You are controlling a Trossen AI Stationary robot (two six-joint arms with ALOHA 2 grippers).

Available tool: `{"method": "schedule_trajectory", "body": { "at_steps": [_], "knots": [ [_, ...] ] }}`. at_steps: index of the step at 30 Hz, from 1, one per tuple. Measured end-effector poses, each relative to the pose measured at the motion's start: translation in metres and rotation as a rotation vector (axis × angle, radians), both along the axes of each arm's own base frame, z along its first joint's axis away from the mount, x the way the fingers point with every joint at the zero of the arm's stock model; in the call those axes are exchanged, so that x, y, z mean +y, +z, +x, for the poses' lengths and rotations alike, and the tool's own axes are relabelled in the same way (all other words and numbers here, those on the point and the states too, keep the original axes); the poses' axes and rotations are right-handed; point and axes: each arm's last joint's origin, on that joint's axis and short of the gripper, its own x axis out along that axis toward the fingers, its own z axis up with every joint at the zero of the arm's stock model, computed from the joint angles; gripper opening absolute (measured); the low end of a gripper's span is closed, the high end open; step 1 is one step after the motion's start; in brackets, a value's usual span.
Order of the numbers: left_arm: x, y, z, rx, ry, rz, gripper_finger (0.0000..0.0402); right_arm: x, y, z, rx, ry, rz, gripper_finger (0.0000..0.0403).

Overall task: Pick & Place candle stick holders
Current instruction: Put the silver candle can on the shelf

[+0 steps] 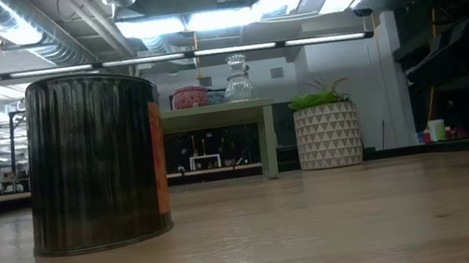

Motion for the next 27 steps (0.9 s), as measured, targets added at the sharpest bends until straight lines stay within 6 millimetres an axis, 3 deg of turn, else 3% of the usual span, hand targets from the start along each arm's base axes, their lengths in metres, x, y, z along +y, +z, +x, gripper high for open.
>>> {"method": "schedule_trajectory", "body": {
  "at_steps": [6,11,18,27],
  "knots": [
    [-0.004,-0.019,0.004,-0.010,-0.069,0.139,0.0139,0.000,0.000,0.000,0.000,0.000,0.000,0.0043],
    [-0.004,-0.008,-0.001,0.008,-0.141,0.062,0.0130,0.000,0.000,0.000,0.000,0.000,0.000,0.0043],
    [0.003,0.017,-0.007,-0.133,-0.194,0.082,0.0116,0.000,0.000,0.000,0.000,0.000,0.000,0.0043],
    [0.009,-0.002,0.008,-0.135,-0.194,0.267,0.0106,0.000,0.000,0.000,0.000,0.000,0.000,0.0043]
  ]
}}
